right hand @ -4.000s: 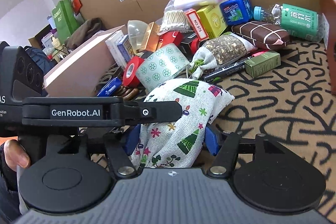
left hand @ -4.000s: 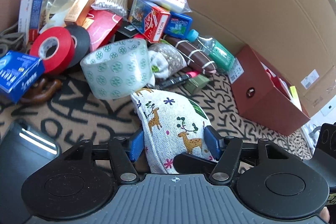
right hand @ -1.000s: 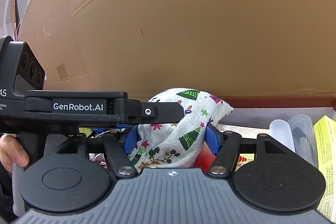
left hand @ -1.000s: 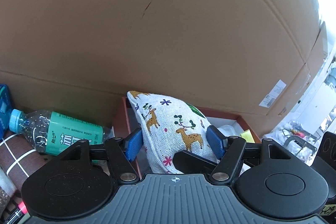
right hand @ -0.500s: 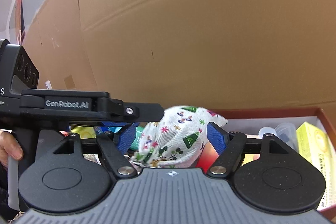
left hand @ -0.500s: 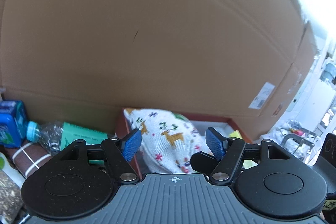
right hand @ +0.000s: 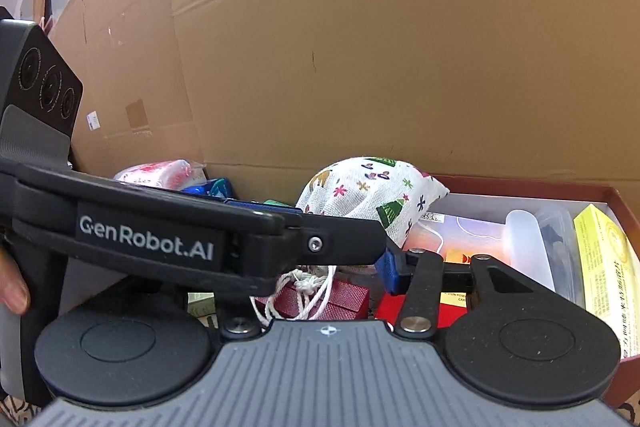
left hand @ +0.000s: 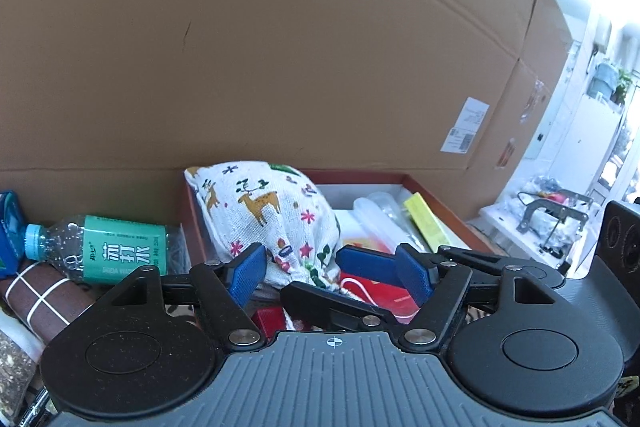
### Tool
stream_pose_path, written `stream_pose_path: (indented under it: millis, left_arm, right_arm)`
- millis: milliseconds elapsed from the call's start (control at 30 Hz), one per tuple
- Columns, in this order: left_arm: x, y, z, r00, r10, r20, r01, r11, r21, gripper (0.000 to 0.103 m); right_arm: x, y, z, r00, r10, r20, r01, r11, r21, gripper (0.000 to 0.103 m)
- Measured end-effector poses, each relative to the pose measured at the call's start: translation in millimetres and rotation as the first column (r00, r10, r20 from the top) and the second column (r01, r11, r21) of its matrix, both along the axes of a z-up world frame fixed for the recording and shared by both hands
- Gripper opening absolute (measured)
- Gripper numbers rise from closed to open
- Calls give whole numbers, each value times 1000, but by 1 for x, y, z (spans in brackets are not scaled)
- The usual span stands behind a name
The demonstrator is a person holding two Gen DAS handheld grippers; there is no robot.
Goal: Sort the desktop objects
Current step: 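Carry the bag with both grippers into the brown box and release, then withdraw both tools from the brown box back toward the pile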
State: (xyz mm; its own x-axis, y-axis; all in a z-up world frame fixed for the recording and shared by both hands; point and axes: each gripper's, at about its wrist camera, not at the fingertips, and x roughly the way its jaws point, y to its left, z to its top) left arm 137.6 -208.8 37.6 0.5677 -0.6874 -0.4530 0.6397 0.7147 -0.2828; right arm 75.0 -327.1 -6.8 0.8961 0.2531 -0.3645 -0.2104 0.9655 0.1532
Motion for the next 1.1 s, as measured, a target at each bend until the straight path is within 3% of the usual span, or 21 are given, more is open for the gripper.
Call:
stream_pose_path:
  millis: [400,567,667,700,767,967,1100]
  left_arm:
    - [-20,9,-4,999,39,-32,-41,998,-38,89]
    - [-55,27,6,999,35,4,-34,996,-82,89]
    - [-89,38,15,995,59,77,-52,995,-86,94]
    - [-100,43,17,991,81,102,-72,994,-86,101]
    - [-121,54,19,981,130,146,-119,990,-77,103]
    - [-170,97,14,926,289,243,-295,955,-12,103]
    - [-186,135,4,909,363,206,-369,929,-7,103]
  right_arm:
    - [-23,5,-4,1000,-13,15,13,999,36,59]
    - [-56,10,5,998,-8,58,5,999,50,69]
    - [-78,15,9,996,-7,84,2,998,60,80]
    - [-86,18,10,996,-6,91,1,998,61,88]
    - [-100,25,11,994,-1,109,-6,998,63,98]
    - [-127,51,5,996,27,90,-29,999,23,103]
    - [-134,72,-1,997,54,57,-55,998,8,103]
